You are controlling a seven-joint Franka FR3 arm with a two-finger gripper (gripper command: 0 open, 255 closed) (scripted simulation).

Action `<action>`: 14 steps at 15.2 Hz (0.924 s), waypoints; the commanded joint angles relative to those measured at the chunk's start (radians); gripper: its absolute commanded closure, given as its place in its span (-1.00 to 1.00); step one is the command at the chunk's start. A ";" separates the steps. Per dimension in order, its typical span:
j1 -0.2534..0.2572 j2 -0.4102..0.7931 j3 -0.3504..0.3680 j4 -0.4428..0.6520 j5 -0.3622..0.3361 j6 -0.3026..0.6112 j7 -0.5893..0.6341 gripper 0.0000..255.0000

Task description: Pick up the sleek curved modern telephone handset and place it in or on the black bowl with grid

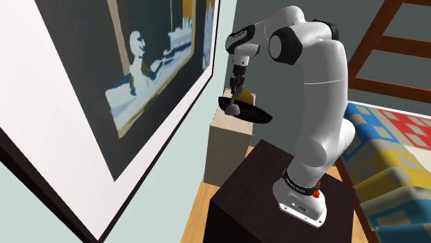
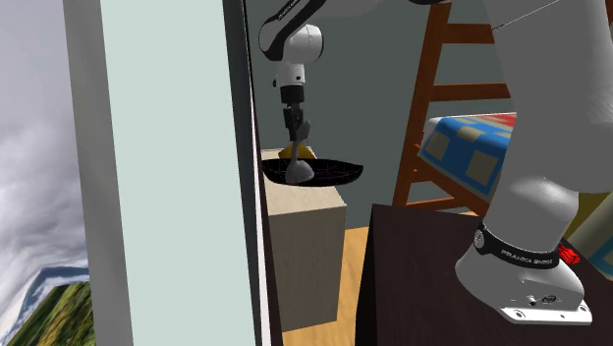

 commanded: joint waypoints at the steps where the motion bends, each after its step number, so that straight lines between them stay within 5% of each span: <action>1: 0.000 -0.009 -0.002 0.014 -0.005 -0.022 0.005 1.00; 14: -0.020 -0.041 -0.018 0.139 -0.026 -0.177 0.015 1.00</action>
